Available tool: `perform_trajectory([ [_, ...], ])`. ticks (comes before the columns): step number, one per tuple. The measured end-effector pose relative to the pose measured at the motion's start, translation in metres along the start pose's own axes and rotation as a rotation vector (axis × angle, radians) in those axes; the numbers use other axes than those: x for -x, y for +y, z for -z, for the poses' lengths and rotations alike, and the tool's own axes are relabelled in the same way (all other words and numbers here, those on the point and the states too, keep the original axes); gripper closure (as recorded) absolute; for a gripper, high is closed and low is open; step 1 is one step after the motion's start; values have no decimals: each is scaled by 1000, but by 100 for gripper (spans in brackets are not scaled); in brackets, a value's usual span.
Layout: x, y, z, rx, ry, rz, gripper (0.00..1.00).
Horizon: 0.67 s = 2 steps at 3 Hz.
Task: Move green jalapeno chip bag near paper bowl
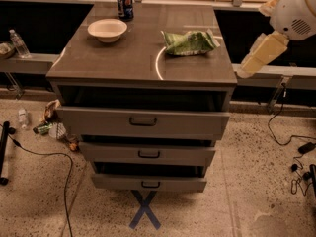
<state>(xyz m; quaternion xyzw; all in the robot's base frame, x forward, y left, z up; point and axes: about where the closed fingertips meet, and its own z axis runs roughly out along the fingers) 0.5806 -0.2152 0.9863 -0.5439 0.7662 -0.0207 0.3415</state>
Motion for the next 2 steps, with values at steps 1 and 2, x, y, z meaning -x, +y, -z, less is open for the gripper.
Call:
perform_trajectory([
  [1, 9, -19, -4, -66, -40, -2, 0],
  [2, 10, -20, -7, -72, -45, -12, 0],
])
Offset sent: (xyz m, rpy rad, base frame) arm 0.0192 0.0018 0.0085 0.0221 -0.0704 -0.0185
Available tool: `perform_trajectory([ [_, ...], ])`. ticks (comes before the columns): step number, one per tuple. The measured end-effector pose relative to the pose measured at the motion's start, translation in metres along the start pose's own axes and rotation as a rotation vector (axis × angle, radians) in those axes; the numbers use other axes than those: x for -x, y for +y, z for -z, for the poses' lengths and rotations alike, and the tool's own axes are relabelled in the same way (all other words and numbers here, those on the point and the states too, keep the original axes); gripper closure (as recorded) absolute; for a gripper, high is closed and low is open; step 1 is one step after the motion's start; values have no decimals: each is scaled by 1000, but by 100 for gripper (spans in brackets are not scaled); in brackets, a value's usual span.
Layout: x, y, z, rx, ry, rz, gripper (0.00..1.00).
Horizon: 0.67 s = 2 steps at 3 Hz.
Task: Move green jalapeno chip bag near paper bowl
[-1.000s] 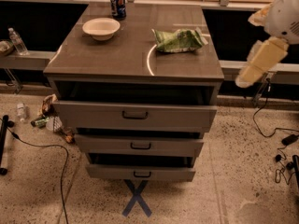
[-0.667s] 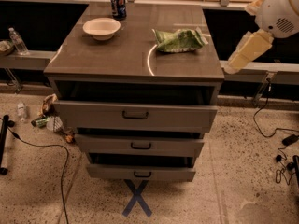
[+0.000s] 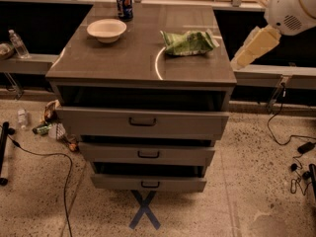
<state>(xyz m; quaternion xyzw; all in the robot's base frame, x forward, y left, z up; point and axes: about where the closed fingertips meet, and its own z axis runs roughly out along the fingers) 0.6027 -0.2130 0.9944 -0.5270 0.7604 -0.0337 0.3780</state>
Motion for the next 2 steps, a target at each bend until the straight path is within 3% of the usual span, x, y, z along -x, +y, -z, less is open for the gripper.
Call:
perform_trajectory([
  [1, 3, -21, -28, -70, -60, -126, 0],
  [2, -3, -65, -71, -144, -148, -278, 0],
])
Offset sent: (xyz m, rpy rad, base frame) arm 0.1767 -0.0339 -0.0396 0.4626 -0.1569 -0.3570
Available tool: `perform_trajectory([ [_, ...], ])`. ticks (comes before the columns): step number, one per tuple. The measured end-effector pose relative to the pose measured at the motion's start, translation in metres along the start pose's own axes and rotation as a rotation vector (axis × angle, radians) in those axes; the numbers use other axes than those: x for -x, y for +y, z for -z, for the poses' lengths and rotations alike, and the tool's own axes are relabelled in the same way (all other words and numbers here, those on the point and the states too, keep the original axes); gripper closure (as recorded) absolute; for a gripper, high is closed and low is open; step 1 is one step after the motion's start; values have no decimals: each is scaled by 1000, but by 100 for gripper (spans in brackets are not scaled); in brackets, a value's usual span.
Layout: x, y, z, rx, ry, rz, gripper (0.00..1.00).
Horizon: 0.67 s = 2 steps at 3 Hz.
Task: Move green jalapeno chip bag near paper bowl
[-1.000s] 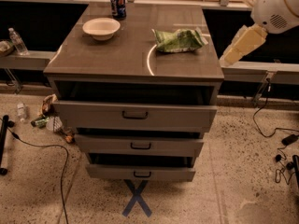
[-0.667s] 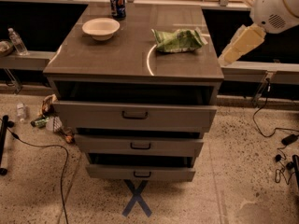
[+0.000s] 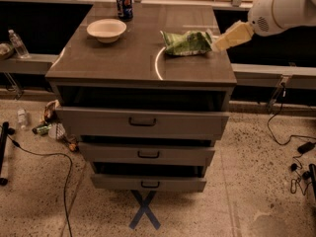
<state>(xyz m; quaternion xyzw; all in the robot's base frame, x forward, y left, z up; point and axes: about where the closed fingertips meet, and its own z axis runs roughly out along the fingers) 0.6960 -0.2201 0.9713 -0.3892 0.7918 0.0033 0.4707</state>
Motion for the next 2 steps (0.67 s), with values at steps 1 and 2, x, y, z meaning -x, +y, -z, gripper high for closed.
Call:
perform_trajectory([
  [1, -1, -30, -51, -14, -62, -104, 0],
  [2, -5, -45, -100, 6, -88, -176, 0],
])
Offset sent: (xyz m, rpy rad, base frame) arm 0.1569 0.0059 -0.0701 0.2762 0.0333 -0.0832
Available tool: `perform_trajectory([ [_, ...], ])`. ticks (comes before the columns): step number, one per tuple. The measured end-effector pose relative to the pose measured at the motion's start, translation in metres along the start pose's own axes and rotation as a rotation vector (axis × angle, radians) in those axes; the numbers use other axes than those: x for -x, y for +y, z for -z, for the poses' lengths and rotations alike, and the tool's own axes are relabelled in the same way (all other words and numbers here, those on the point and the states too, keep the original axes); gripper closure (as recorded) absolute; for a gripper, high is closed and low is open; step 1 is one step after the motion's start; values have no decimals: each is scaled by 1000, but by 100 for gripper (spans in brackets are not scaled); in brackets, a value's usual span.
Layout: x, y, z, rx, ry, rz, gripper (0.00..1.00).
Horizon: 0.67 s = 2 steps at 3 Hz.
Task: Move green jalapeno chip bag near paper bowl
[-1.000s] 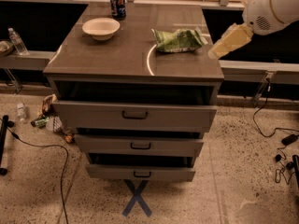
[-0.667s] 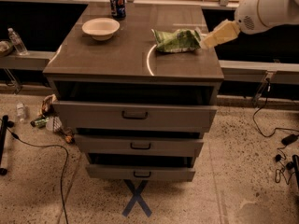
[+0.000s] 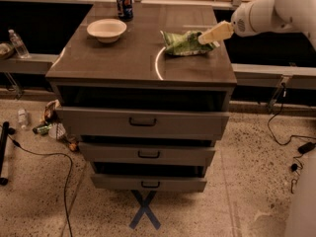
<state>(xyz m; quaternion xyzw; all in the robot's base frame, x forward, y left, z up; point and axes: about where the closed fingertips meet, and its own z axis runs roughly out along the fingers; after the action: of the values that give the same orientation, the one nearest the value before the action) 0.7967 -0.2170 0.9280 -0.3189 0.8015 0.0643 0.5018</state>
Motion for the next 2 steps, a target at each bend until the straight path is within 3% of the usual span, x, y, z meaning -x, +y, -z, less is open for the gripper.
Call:
perform_trajectory([
  [1, -6, -7, -32, 15, -5, -44, 0],
  [2, -26, -6, -60, 44, 18, -82, 15],
])
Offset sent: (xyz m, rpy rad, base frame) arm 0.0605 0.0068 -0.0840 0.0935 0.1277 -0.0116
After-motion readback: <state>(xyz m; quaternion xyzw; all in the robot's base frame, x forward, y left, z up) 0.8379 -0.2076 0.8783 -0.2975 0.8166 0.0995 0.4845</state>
